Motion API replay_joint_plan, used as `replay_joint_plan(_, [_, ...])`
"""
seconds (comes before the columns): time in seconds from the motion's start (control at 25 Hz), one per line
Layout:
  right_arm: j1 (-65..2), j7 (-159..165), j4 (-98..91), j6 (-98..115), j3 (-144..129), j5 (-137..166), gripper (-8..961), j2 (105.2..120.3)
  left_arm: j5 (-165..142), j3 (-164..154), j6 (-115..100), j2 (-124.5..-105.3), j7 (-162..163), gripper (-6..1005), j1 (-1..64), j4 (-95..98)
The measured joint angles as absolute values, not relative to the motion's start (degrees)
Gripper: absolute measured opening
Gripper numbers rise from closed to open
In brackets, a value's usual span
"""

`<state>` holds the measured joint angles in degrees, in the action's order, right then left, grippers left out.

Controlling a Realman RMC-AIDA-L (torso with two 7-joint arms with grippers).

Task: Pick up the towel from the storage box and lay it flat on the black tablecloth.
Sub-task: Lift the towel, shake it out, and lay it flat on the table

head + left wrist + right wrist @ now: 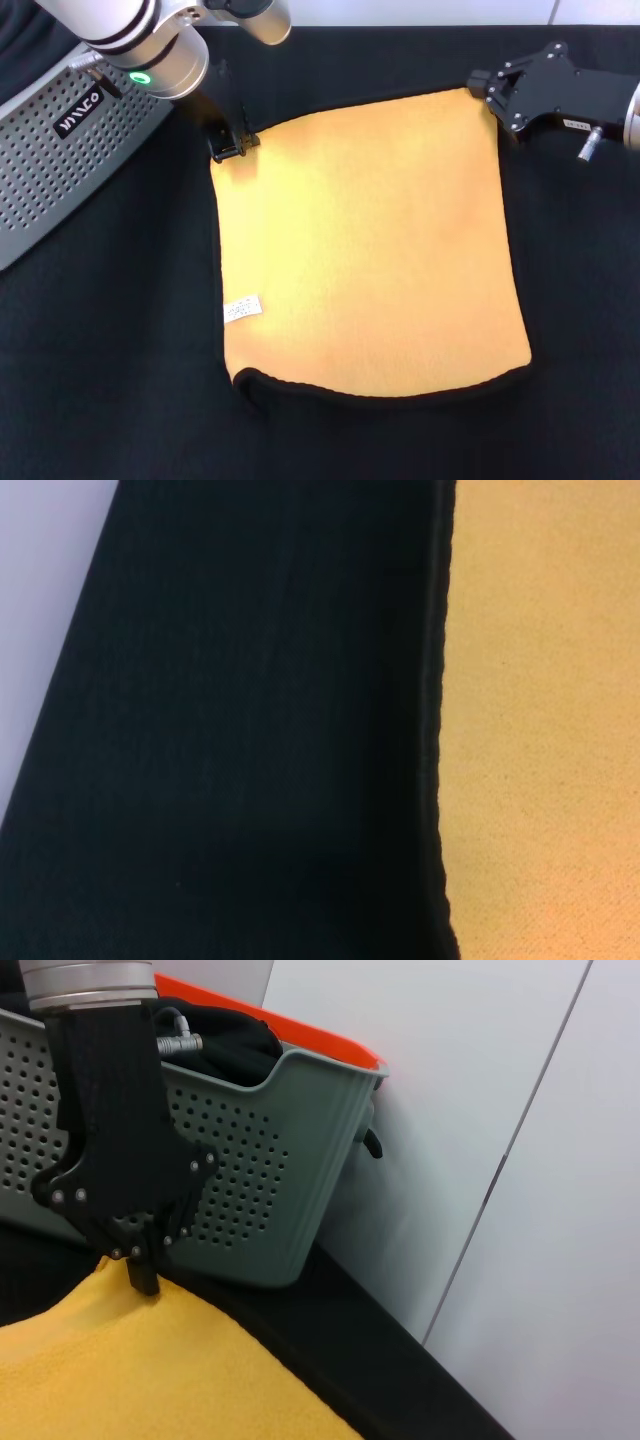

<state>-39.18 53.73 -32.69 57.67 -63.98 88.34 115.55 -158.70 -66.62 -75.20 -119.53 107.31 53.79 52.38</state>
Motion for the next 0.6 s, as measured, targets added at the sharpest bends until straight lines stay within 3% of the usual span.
replay_joint_plan(0.6, [-39.6, 50.88, -32.04, 55.38, -64.04, 86.66, 2, 115.79, -158.72, -66.65, -71.36, -119.61, 107.14, 31, 53.97, 50.6])
